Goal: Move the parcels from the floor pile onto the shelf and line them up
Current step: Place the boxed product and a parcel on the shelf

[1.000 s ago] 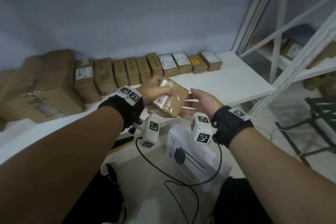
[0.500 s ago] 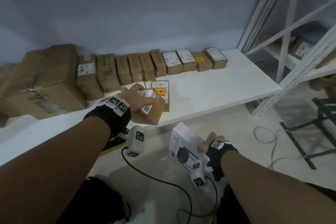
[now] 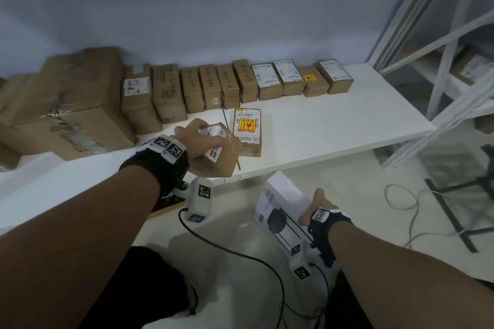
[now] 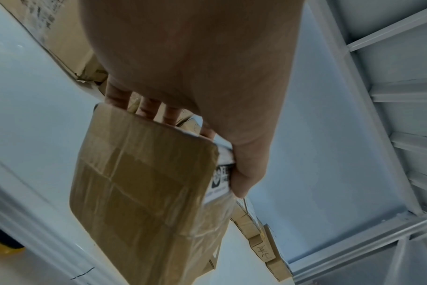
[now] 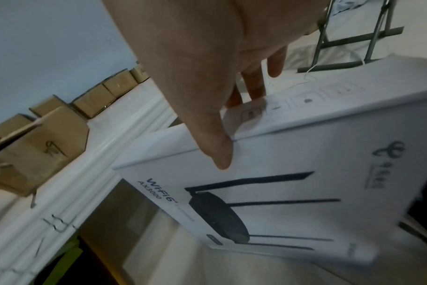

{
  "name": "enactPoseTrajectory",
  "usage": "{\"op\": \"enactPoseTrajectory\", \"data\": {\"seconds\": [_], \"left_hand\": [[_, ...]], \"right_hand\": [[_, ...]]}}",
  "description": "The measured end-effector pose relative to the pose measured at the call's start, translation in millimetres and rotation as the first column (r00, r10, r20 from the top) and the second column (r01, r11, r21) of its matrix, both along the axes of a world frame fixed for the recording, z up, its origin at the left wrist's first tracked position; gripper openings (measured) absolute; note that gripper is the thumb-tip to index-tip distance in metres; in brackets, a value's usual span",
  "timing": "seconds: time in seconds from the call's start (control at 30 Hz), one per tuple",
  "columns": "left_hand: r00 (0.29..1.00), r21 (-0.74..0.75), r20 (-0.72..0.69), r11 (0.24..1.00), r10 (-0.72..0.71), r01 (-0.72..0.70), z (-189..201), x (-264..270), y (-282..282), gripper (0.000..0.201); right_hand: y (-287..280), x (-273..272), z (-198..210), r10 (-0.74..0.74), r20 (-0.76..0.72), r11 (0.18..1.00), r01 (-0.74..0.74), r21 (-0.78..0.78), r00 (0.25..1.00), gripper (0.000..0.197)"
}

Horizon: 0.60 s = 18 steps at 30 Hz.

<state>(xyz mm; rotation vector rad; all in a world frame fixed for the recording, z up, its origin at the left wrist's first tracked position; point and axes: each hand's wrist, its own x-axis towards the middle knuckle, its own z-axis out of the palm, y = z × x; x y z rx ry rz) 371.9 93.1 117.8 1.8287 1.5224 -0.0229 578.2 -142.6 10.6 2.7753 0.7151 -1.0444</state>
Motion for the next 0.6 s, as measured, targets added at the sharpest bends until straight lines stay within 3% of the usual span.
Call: {"op": "enactPoseTrajectory", "data": {"seconds": [0.17,0.33,0.47,0.6], "left_hand": [[1.000,-0.002,-0.015,1.000,-0.013,0.013,5,-5,-5,0.105],[0.999,0.027,-0.013,0.999,-0.033,0.033,12,-6,-9,0.101],[0.992,0.033,0.114,0.998,-0.062,0.059,32,1,-6,0.108],[0.975,0.066,0.205,0.995,-0.085,0.073,60,14,-2,0.083]], "right_hand": [[2,11,12,-0.003,-0.056,0.999,0.001,-0.049,0.998,0.049],[-9,13,57,-0.073,-0.084,0.992,0.081,0.095,0.994,0.039],[-8,21,91,-0.055,-0.091,0.981,0.071,0.182,0.994,0.040],[-7,29,131,0.022,-0.028,0.976,-0.015,0.217,0.999,0.055]]}}
